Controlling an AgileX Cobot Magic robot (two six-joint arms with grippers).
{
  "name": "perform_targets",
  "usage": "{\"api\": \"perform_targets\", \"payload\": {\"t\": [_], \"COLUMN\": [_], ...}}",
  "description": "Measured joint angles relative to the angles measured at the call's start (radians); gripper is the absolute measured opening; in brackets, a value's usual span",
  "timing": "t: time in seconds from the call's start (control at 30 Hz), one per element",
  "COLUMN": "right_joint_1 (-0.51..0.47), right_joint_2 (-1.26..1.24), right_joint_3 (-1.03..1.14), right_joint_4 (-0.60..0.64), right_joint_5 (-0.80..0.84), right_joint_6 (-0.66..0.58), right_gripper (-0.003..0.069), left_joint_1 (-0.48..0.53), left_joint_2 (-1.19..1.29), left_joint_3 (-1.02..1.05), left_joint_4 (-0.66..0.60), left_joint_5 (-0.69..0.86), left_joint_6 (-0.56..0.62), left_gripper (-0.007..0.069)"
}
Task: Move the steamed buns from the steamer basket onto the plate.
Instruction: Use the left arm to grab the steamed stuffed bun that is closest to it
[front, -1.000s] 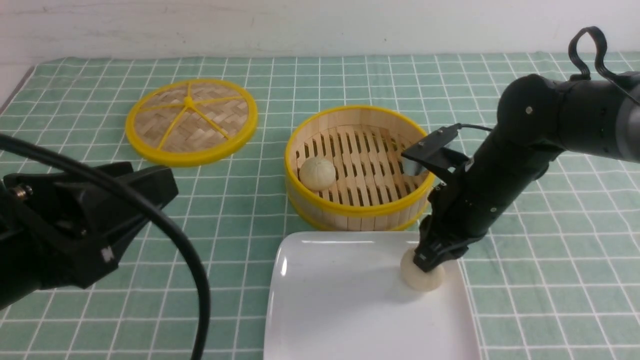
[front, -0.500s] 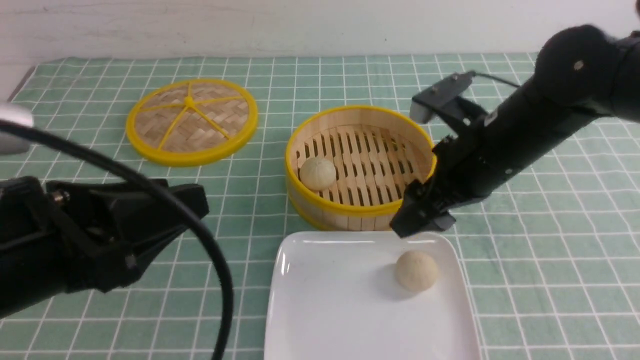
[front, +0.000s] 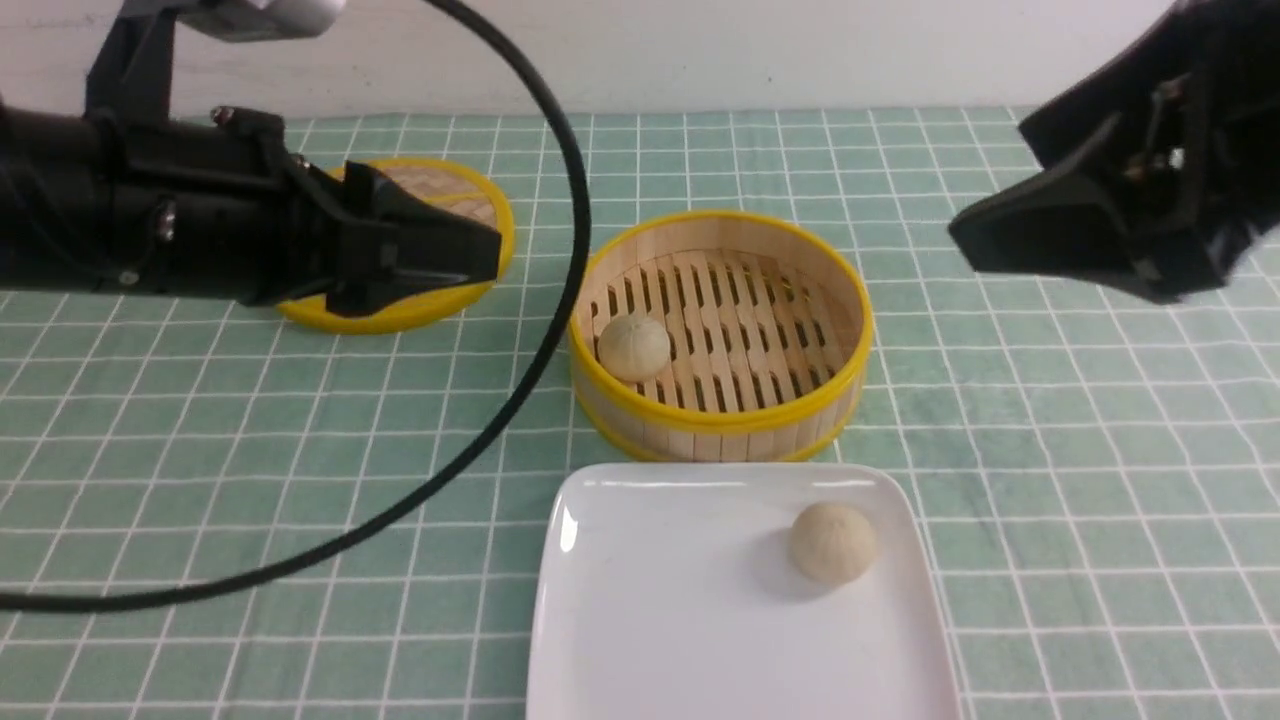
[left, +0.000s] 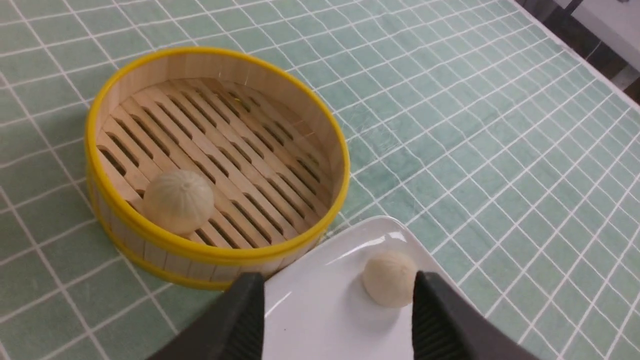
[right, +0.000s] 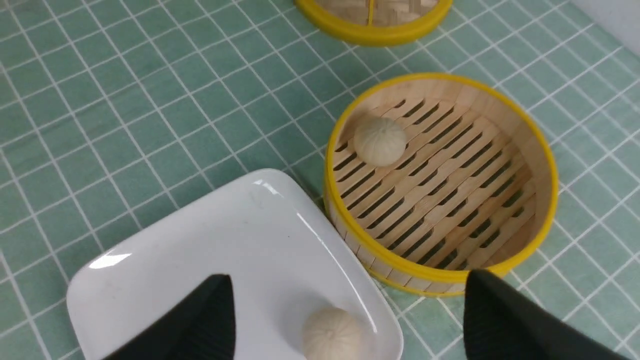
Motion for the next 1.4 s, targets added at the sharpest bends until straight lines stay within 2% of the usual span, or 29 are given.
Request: {"api": "perform_targets", "payload": {"t": [0.2,0.27,0.47,0.6,0.77,1.13,1.3,1.4], "right_joint_1": [0.0,0.0,0.0,0.0,0.0,0.0,0.0,0.0], "right_joint_2": [-0.095,-0.122,-0.16,-0.171,-0.191,-0.251,-0.251,-0.251], "right_joint_3": [-0.001,-0.002,-0.004,-0.005,-0.005,-0.002,0.001,0.001], "right_joint_4": [-0.005,-0.007,-0.009,-0.009,-0.006,-0.006,-0.006,-0.009], "right_joint_5": [0.061,0.088,0.156,0.217,0.277,0.295,0.295,0.295], "right_joint_6": [0.011,0.014,0.04,0.085,0.113,0.117,0.117,0.117], "right_gripper": [0.0585,0.0585,0.0585,0.0585,0.0585,0.0585,0.0585,0.0585], "left_joint_1": [0.0,-0.019,-0.164,-0.247,-0.279,-0.279,-0.279,-0.279], "left_joint_2": [0.132,0.194,0.357,0.441,0.506,0.686,0.741,0.757], "left_joint_3": [-0.078,-0.125,-0.229,-0.28,-0.332,-0.556,-0.643,-0.673], "left_joint_4": [0.031,0.086,0.249,0.285,0.315,0.641,0.665,0.631], "left_joint_5": [0.006,0.01,-0.037,-0.111,-0.159,-0.11,-0.088,-0.082], "left_joint_6": [0.044,0.052,0.043,-0.004,-0.063,-0.297,-0.353,-0.357], "left_gripper": [0.0416,0.0416,0.0417,0.0417,0.042,0.0461,0.0463,0.0463]}}
